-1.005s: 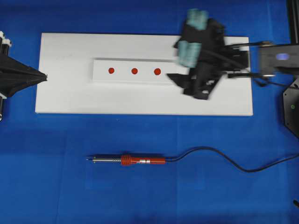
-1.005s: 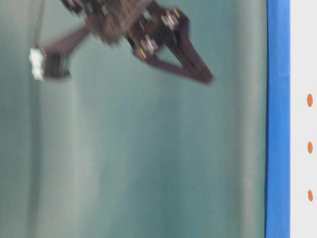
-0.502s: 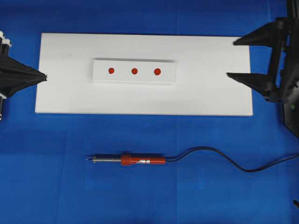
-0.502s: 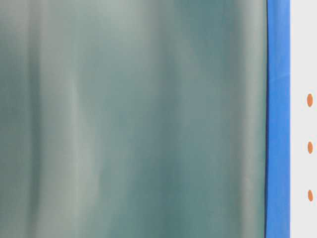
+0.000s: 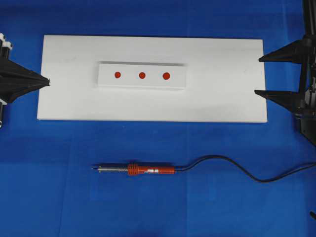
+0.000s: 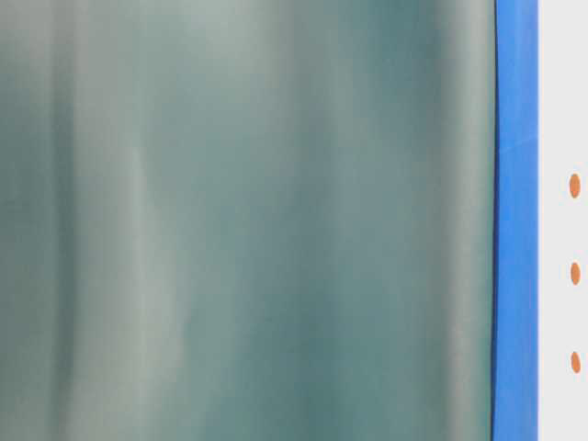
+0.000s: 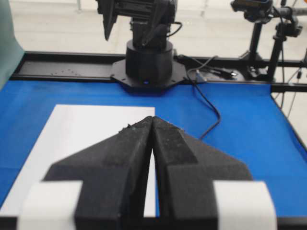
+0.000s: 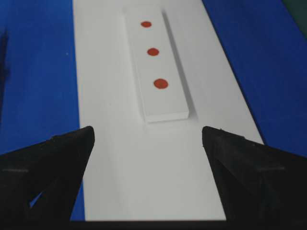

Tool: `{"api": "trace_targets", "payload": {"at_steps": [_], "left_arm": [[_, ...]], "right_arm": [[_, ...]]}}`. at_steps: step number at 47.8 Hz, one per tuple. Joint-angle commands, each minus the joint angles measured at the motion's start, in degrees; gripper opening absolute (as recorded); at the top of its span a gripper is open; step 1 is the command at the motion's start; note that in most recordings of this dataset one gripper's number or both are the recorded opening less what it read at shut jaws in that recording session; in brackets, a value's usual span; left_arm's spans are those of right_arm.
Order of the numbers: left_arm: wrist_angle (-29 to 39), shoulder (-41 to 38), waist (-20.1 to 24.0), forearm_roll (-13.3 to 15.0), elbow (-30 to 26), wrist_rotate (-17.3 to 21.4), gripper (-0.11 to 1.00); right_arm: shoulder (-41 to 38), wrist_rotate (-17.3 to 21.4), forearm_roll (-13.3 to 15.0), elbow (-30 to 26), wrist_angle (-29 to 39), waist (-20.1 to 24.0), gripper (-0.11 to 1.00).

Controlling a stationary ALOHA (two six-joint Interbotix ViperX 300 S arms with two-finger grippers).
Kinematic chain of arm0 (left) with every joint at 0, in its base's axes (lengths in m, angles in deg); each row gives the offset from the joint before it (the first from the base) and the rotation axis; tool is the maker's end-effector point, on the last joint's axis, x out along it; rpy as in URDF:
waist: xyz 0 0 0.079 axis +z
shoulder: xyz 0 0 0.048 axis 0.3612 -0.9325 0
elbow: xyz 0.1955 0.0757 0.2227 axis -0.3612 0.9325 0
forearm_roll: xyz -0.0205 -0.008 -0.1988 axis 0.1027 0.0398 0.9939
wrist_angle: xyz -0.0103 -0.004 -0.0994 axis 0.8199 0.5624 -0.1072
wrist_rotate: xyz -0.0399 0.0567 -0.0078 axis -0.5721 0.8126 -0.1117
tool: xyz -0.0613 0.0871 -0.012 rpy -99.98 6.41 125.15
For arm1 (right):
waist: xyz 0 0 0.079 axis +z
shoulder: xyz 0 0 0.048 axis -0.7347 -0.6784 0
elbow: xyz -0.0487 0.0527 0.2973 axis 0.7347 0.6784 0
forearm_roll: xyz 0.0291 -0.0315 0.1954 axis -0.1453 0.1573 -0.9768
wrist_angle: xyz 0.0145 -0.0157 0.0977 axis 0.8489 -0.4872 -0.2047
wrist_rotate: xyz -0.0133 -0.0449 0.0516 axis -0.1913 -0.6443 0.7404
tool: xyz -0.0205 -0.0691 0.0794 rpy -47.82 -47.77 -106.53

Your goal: Touch the tip of the soldering iron to the mark.

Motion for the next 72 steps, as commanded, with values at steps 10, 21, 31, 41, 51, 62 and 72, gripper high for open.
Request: {"api": "trace_targets", "payload": {"at_steps": [10,21,31,41,51,62,72], "left_arm": [[-0.4,-0.6,0.0,-0.1,-0.6,-0.5,0.00],[-0.3,-0.6,-0.1,-0.1,-0.5,-0.5,0.00],[-0.3,-0.6,-0.1,-0.1,-0.5,-0.4,0.00],[-0.3,-0.6,-0.1,-0.1,-0.5,-0.4,0.00],[-0.3,-0.6,0.0,-0.1,-0.5,-0.4,0.00],[-0.3,-0.5,-0.1,-0.1,-0.5,-0.5,0.00],[-0.4,-0.4,-0.1,0.0,-0.5,-0.5,0.00]], "right_arm": [[-0.3,0.1,0.0,-0.4,-0.5,0.2,0.87],[-0.3,0.1,-0.1,-0.4,-0.6,0.2,0.87],[-0.4,0.1,-0.1,-0.4,-0.6,0.1,0.87],[-0.4,0.1,-0.1,-0.4,-0.6,0.2,0.87],[-0.4,0.1,-0.1,-0.4,-0.6,0.4,0.87],[-0.4,0.1,-0.1,-0.4,-0.6,0.7,0.87],[-0.4,0.1,-0.1,-0.4,-0.6,0.9,0.87]]}}
